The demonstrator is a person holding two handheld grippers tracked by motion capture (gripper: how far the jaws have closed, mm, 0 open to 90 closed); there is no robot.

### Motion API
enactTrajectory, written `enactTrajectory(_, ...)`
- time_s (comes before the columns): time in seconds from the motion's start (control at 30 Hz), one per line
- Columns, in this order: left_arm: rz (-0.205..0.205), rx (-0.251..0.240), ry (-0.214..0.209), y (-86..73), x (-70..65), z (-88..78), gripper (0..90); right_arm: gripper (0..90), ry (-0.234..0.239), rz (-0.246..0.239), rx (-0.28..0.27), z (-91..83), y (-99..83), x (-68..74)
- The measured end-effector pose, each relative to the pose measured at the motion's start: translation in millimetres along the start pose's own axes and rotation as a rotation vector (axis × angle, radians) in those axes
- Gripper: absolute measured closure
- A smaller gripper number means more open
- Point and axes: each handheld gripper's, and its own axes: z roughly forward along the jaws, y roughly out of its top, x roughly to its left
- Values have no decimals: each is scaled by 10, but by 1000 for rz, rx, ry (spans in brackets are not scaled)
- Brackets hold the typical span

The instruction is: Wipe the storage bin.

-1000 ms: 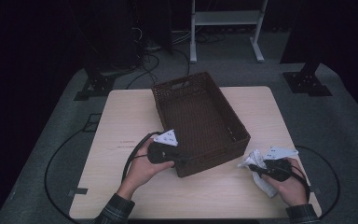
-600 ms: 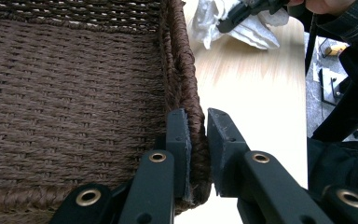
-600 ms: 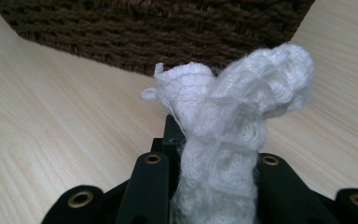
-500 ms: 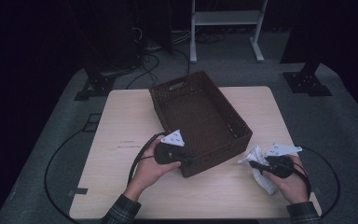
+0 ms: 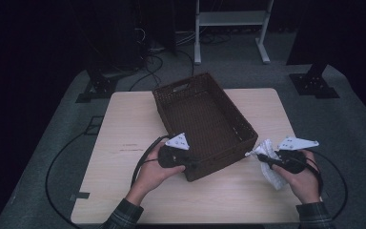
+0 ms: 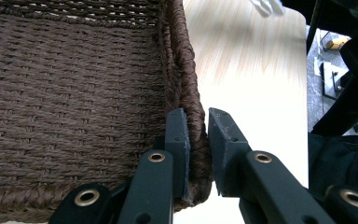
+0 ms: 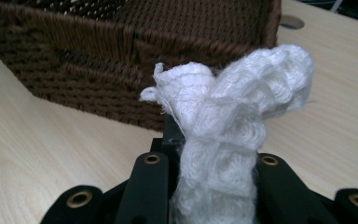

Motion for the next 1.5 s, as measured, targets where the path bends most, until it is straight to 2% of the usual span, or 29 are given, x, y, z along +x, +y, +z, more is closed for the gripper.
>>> enactTrajectory(0.2,-1,3,2,4,-5,0,781,748,-1,2,-7,20,190,-39)
enactTrajectory(0.47,-1,6,-2,7,-1,-2,783,747,21,27,10,130,244,-95)
enactTrajectory(0.57,3,9,-1,10,-4,-2,784,746,31,30,34,193,270,-112)
enactTrajectory(1.0,16,14,5,13,-11,-2,785,747,47,52,61,322,195,-162)
enactTrajectory(1.2,17,13,5,12,-11,-1,785,746,49,60,56,378,144,-174)
enactTrajectory(1.5,16,12,4,10,-10,-2,785,747,42,58,92,497,67,-161)
